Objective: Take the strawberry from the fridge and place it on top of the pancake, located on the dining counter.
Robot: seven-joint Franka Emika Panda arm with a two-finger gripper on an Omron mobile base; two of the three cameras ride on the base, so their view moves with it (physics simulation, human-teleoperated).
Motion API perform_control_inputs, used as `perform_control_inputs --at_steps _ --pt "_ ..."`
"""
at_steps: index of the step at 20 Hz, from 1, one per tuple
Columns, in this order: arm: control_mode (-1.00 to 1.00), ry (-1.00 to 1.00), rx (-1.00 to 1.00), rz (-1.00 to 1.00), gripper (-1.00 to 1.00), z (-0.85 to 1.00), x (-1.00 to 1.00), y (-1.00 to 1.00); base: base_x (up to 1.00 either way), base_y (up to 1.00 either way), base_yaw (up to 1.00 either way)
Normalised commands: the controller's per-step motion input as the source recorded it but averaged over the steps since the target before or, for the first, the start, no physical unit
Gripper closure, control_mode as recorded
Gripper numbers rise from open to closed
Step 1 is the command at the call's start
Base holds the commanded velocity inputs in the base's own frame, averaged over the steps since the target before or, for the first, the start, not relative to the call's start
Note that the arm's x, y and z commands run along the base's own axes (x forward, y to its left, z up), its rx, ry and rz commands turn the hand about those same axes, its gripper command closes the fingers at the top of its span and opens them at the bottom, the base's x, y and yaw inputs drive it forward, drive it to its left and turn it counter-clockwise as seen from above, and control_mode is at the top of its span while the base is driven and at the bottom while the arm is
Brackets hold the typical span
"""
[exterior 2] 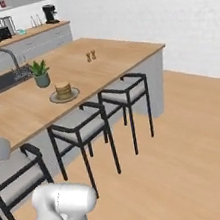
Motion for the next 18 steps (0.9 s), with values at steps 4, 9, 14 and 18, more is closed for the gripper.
perform_control_inputs --at_steps 4,9,14,18 --pt "1.00 0.00 0.00 0.00 1.00 0.00 0.00 0.00 0.80 -0.41 0.53" --pt "1.00 0.00 0.00 0.00 1.00 0.00 0.00 0.00 0.70 -0.49 0.57" --pt "1.00 0.00 0.00 0.00 1.00 0.00 0.00 0.00 0.67 -0.56 0.56" --pt "1.00 0.00 0.00 0.00 1.00 0.00 0.00 0.00 0.61 -0.70 0.52"
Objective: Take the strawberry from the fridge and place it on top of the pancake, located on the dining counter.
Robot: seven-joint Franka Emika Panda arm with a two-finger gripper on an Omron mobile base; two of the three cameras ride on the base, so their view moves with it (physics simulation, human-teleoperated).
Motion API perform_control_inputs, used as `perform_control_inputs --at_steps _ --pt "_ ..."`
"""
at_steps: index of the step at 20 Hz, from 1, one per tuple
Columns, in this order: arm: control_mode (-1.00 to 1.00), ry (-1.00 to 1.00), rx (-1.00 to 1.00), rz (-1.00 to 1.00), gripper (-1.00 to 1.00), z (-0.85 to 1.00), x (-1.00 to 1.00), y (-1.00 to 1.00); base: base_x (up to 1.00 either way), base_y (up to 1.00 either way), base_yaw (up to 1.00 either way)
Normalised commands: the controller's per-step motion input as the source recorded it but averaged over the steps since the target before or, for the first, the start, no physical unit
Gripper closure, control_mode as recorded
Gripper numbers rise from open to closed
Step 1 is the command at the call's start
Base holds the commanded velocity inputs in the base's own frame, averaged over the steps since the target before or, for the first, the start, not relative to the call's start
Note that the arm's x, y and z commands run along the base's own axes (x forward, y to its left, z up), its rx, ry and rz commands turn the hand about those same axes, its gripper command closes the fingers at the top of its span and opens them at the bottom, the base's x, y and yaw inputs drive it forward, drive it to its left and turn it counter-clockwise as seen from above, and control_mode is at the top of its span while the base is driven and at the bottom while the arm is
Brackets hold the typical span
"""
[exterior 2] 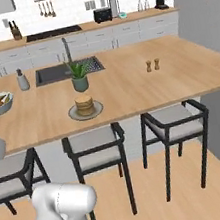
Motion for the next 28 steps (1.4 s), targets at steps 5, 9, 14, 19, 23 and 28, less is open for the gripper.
perform_control_inputs --at_steps 5,9,14,19,23,28 --pt "1.00 0.00 0.00 0.00 1.00 0.00 0.00 0.00 0.64 -0.69 0.50" --pt "1.00 0.00 0.00 0.00 1.00 0.00 0.00 0.00 0.70 -0.43 0.42" --pt "1.00 0.00 0.00 0.00 1.00 0.00 0.00 0.00 0.70 -0.42 0.38" --pt "1.00 0.00 0.00 0.00 1.00 0.00 0.00 0.00 0.62 -0.57 0.37" --pt "1.00 0.00 0.00 0.00 1.00 0.00 0.00 0.00 0.62 -0.58 0.37" --pt "1.00 0.00 0.00 0.00 1.00 0.00 0.00 0.00 0.73 -0.32 0.31"
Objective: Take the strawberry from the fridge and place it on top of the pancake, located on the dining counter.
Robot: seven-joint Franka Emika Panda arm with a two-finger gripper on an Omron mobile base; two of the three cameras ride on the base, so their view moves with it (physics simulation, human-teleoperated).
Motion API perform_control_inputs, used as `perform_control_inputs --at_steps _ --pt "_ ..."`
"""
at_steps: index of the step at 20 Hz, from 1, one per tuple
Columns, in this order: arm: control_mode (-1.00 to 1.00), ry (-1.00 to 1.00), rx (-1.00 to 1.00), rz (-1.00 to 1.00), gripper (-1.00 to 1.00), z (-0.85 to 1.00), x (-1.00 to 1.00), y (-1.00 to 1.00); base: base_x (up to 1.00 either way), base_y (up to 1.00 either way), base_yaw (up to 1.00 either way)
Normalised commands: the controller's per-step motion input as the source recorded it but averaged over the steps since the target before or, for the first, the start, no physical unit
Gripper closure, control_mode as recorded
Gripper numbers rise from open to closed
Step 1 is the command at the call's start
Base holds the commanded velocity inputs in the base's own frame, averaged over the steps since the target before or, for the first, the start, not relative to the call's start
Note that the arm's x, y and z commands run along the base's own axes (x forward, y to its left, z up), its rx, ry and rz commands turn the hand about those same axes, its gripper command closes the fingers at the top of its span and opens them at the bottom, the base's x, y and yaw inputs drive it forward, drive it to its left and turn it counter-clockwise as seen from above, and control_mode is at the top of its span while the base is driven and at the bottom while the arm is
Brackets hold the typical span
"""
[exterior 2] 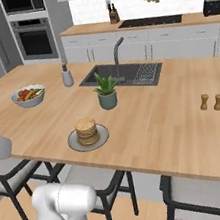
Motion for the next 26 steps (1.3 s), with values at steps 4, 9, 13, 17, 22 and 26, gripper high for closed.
perform_control_inputs --at_steps 4,9,13,17,22,26 --pt "-1.00 0.03 0.02 0.06 1.00 -0.02 0.25 -0.03 0.71 -0.11 0.20" --pt "-1.00 0.23 0.04 0.10 1.00 -0.05 1.00 -0.01 0.00 0.00 0.00" --pt "-1.00 0.28 0.00 0.01 1.00 -0.09 1.00 0.00 0.00 0.00 0.00" --pt "-1.00 0.40 0.00 0.00 1.00 -0.18 1.00 0.03 0.00 0.00 0.00" --pt "-1.00 0.38 -0.01 0.00 1.00 -0.19 0.99 0.00 0.00 0.00 0.00" --pt "-1.00 0.26 0.00 0.00 1.00 -0.22 0.71 0.00 0.00 0.00 0.00"
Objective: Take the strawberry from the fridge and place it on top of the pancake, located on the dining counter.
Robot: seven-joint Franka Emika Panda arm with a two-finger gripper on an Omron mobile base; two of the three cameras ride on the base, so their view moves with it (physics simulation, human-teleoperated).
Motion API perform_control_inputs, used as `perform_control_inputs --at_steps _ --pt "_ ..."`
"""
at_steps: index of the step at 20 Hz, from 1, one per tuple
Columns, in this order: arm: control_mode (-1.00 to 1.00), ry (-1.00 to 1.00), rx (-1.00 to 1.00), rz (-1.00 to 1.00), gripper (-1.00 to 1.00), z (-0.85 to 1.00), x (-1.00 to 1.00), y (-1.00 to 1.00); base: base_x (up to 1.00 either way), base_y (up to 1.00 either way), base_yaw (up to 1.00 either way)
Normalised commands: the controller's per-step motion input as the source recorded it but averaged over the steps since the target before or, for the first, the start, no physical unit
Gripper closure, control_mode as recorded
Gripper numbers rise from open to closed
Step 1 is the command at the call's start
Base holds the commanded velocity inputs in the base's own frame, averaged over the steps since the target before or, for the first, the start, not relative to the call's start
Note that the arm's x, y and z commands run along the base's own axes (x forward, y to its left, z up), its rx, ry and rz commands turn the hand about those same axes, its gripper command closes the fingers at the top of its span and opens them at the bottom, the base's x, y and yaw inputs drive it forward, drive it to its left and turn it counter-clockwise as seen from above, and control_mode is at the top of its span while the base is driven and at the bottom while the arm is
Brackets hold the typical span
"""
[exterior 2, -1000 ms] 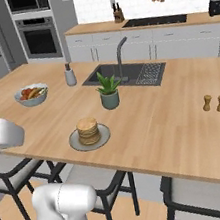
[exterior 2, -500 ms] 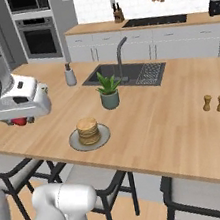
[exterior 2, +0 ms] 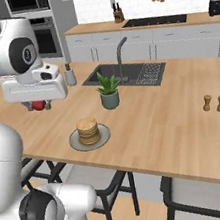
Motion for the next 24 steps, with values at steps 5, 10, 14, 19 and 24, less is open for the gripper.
perform_control_inputs --at_steps 5,10,14,19,24 --pt "-1.00 0.20 -0.03 0.00 1.00 -0.24 0.57 0.01 0.00 0.00 0.00" --pt "-1.00 0.08 -0.05 0.00 1.00 -0.34 0.36 0.00 0.00 0.00 0.00" --pt "-1.00 -0.01 -0.02 0.00 1.00 -0.40 0.39 0.00 0.00 0.00 0.00" --pt "-1.00 -0.02 0.00 0.00 1.00 -0.35 0.46 0.00 0.00 0.00 0.00" --pt "-1.00 0.05 0.00 0.00 1.00 -0.15 0.57 -0.09 0.00 0.00 0.00"
